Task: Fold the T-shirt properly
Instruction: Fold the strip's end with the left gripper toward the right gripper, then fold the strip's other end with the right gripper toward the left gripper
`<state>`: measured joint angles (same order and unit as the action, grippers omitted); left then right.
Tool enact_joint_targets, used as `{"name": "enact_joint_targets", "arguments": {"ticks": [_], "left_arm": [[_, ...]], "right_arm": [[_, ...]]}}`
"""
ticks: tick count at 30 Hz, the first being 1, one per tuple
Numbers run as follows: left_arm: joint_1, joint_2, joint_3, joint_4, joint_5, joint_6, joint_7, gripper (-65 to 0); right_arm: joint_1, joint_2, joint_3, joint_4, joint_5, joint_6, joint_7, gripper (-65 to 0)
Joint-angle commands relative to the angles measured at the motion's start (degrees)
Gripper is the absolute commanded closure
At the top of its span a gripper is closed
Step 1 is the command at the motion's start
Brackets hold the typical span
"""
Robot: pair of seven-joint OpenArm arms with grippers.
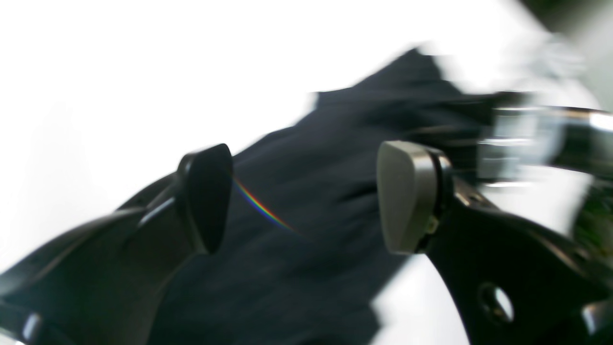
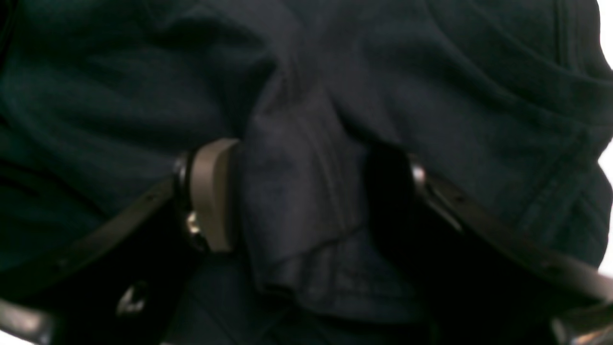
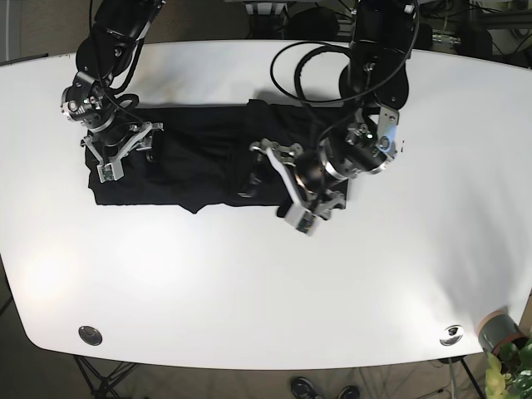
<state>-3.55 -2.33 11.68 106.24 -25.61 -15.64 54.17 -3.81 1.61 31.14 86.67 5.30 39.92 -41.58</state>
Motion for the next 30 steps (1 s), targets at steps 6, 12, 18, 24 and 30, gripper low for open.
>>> {"name": "enact_joint_targets", "arguments": {"ticks": [6,12,18,24,30], "left_arm": [[2.98,-4.40,-5.22,1.06,-0.81,-0.76,-1.29,-43.9],[6.15,-6.77,-8.56,0.80,-0.90,-2.60,-1.47,-43.9],[8.78,-6.77,-13.13,0.62,-0.55,-9.11,-2.35,-40.4],[9.49,-7.21,-14.54,-2.81,-0.64,-11.04,-6.57,-27.2],[10.45,-8.97,-14.63,-6.85,-0.90,-15.09,-10.70,-12.2]], "right_arm": [[-0.19,-0.07,0.29,2.51,0.55,0.08,-3.56,-39.8],[-0.19,0.28,0.82,7.96,8.37,0.08,-9.19,-40.1],[1.57,0.64,7.41,12.27,17.69,0.08,-17.10,-42.2],[5.09,4.68,14.89,10.51,27.18,0.08,-25.71,-59.9],[7.64,9.95,21.04,3.48,34.13,0.08,-28.97,-58.3]]}}
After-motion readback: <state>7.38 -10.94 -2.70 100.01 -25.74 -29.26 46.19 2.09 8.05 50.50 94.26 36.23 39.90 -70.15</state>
